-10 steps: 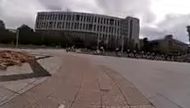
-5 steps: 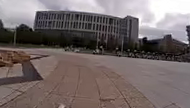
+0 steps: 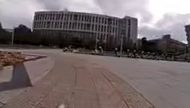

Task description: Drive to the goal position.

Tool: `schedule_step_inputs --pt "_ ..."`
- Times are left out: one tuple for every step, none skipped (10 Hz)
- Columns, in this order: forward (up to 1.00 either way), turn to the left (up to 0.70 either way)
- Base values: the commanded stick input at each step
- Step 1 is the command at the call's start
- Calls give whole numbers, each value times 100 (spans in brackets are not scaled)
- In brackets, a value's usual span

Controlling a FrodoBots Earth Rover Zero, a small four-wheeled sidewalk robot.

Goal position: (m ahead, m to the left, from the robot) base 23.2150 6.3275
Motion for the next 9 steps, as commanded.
schedule_step_inputs --pt "70 1" --pt "70 1" --pt "70 1" --pt "70 1" --pt "70 1" --pt "70 1" --pt "70 1" --pt "70 1" --pt "70 1"
